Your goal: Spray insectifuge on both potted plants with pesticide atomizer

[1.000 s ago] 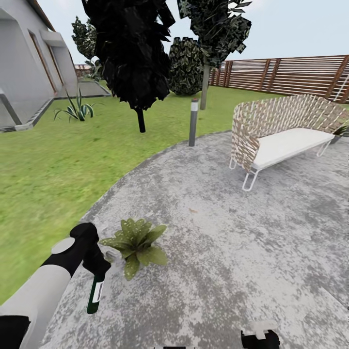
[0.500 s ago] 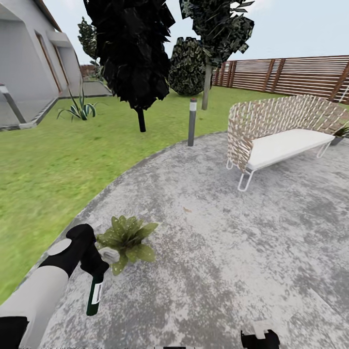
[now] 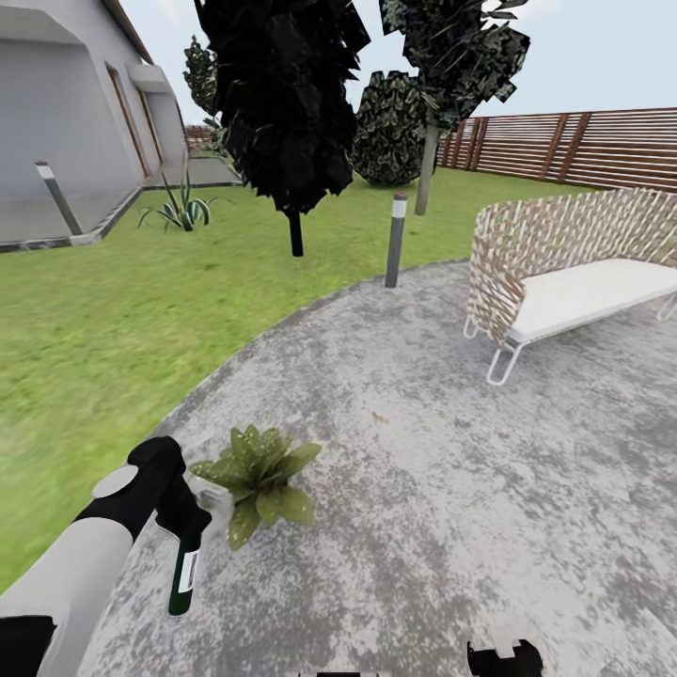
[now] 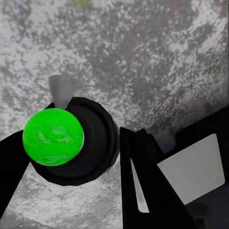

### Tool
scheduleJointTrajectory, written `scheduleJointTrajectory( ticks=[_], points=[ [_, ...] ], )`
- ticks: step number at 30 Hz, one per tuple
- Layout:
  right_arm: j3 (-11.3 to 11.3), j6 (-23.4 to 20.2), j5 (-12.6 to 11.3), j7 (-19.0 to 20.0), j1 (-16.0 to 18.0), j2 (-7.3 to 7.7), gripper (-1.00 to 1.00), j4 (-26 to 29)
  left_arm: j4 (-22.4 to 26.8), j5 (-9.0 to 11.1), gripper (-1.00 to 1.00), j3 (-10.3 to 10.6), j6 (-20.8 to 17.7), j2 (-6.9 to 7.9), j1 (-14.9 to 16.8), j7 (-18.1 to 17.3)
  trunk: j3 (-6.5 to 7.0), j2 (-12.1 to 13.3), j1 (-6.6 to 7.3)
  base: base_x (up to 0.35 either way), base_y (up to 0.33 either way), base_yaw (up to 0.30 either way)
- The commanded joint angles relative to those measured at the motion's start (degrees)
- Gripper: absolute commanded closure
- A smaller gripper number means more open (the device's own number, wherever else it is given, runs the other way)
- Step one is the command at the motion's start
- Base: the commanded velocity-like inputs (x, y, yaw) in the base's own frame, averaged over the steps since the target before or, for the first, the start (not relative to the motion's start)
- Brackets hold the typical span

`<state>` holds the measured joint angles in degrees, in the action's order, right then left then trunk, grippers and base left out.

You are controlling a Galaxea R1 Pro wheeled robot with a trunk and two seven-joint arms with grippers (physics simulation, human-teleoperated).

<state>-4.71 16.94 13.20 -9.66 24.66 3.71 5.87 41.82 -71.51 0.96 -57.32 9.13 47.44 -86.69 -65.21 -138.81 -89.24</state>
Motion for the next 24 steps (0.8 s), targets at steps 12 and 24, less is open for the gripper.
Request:
scheduleJointTrajectory(
  ticks=[12, 24],
  points=[
    [-0.5, 0.2, 0.6, -0.1, 0.0, -0.02, -1.0, -0.1, 0.1, -0.5, 1.0, 0.1, -0.6, 0.09, 0.0, -0.4, -0.05, 0.0, -0.02, 0.113, -0.229, 0.0],
    [-0.5, 0.2, 0.6, -0.2, 0.0, -0.1, -1.0, -0.1, 0.2, -0.6, 1.0, -0.8, -0.6, 0.1, 0.0, -0.3, -0.05, 0.0, -0.02, -0.065, -0.275, 0.152]
  ],
)
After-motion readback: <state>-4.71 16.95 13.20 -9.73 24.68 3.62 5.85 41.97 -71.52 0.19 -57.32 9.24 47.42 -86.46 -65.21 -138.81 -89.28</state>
